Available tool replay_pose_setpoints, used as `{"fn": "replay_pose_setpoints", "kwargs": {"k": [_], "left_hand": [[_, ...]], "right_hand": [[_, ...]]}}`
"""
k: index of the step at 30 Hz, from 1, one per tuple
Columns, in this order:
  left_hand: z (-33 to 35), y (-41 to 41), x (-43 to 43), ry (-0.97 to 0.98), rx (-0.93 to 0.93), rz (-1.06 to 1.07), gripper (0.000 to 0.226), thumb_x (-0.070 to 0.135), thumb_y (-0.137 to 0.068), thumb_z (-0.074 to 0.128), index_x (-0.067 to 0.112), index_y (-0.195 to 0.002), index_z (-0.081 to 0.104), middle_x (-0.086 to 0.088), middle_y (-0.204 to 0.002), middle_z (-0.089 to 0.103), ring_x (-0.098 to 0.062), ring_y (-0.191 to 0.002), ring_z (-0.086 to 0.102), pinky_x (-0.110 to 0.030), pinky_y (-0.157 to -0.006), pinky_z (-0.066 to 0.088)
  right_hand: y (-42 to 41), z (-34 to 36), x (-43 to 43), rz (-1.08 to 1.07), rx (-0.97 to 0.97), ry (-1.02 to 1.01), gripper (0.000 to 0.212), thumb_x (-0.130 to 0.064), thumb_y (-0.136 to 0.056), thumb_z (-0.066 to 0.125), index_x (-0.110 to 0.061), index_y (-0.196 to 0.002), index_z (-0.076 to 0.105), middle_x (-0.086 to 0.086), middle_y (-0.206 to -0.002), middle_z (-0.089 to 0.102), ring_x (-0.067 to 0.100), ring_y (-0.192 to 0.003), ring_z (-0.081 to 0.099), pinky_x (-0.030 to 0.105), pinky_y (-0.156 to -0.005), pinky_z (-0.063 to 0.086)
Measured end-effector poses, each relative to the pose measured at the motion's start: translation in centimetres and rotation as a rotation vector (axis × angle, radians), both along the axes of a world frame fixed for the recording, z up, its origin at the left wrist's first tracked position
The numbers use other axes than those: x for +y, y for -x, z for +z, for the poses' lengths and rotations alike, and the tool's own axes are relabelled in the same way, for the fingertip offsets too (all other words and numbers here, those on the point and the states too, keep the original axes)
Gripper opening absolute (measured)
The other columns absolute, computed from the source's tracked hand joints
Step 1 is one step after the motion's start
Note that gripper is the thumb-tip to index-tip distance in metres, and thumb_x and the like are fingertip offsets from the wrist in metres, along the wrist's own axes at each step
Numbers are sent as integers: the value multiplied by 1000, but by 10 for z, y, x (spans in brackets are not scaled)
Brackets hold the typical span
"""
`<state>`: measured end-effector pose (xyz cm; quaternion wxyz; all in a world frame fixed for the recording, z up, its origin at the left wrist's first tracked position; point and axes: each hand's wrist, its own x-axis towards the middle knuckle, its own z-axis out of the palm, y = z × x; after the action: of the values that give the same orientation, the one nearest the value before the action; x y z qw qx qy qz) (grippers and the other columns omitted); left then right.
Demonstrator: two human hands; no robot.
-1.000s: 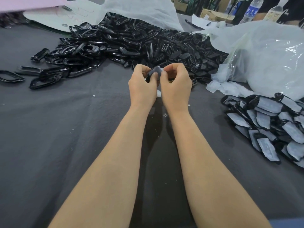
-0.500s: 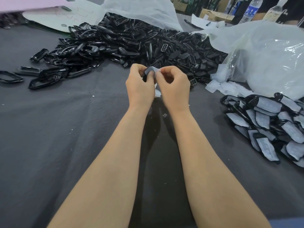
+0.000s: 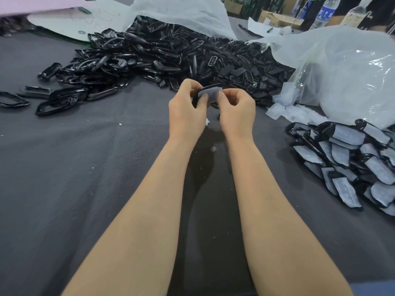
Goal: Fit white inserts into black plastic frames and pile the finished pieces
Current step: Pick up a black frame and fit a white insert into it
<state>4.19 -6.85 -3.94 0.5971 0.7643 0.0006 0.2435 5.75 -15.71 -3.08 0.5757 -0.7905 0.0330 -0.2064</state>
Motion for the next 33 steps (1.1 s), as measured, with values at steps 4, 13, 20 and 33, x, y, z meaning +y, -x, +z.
{"fn": "replay_pose_setpoints", "kwargs": {"k": [4,13,20,33], "left_hand": [[1,-1,0,-55,6,-17,11,10,-94,58,18,-94,52,18,-80,56,-1,-77,59,-17,-73,53],[2,-5,1,110,159,-65,9,11,-94,59,15,-100,54,-10,-106,68,-25,-95,68,-42,-89,55],[0,-5,0,146,178,-74,10,11,-93,60,18,-95,53,-9,-103,68,-22,-92,70,-39,-86,57],[-3,-7,2,188,203,-37,11,12,-92,62,11,-103,59,-6,-99,70,-18,-92,69,-37,-88,56]], "right_hand": [[-3,-4,-3,-18,39,-25,6,-17,-91,62,-12,-87,60,-6,-78,59,6,-74,54,22,-72,44],[-3,-3,-4,14,18,-165,10,-15,-90,62,-18,-84,55,3,-84,63,21,-81,62,40,-84,54],[-7,-4,-8,77,56,-146,5,-15,-92,61,-17,-88,59,-5,-79,63,7,-70,60,24,-72,54],[-6,-4,-5,118,101,-70,12,-16,-94,57,-8,-99,64,4,-89,67,16,-82,63,32,-79,55]]}}
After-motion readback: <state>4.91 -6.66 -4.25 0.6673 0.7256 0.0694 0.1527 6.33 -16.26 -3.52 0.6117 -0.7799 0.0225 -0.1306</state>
